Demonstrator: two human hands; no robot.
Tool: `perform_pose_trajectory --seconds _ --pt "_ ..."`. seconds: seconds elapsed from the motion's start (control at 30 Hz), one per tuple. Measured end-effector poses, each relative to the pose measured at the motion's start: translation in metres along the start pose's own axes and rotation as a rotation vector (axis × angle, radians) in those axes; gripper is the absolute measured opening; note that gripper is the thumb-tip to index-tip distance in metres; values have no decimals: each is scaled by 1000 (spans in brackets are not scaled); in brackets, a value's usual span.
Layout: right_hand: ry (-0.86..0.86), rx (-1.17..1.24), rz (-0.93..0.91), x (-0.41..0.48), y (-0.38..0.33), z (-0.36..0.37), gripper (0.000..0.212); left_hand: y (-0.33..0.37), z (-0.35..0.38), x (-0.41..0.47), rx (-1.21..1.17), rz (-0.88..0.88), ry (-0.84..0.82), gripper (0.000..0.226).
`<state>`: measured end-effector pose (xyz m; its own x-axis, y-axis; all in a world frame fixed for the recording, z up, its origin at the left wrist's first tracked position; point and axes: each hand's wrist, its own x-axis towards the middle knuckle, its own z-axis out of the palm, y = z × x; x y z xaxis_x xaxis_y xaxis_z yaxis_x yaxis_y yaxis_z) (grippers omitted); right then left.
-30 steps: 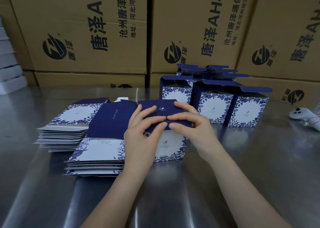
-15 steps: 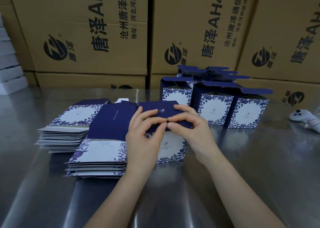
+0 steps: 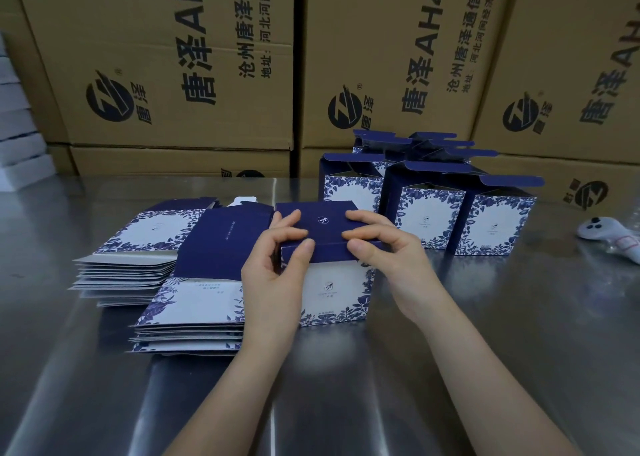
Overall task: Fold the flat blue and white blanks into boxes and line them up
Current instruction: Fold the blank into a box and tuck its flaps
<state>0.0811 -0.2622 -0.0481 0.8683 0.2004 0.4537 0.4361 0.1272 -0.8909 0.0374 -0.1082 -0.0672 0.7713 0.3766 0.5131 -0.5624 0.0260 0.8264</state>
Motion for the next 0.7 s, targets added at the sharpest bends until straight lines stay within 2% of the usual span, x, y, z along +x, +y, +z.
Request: perform_pose_trajectory --seconds 0.27,0.47,0.7 --pt "27 48 -30 3 6 -2 11 -1 0 1 -87 -34 15 38" --pt "-65 162 30 5 12 -13 18 -4 -4 0 -126 -24 -9 35" --pt "-2 144 -2 5 11 -10 11 -3 -3 1 -82 5 0 39"
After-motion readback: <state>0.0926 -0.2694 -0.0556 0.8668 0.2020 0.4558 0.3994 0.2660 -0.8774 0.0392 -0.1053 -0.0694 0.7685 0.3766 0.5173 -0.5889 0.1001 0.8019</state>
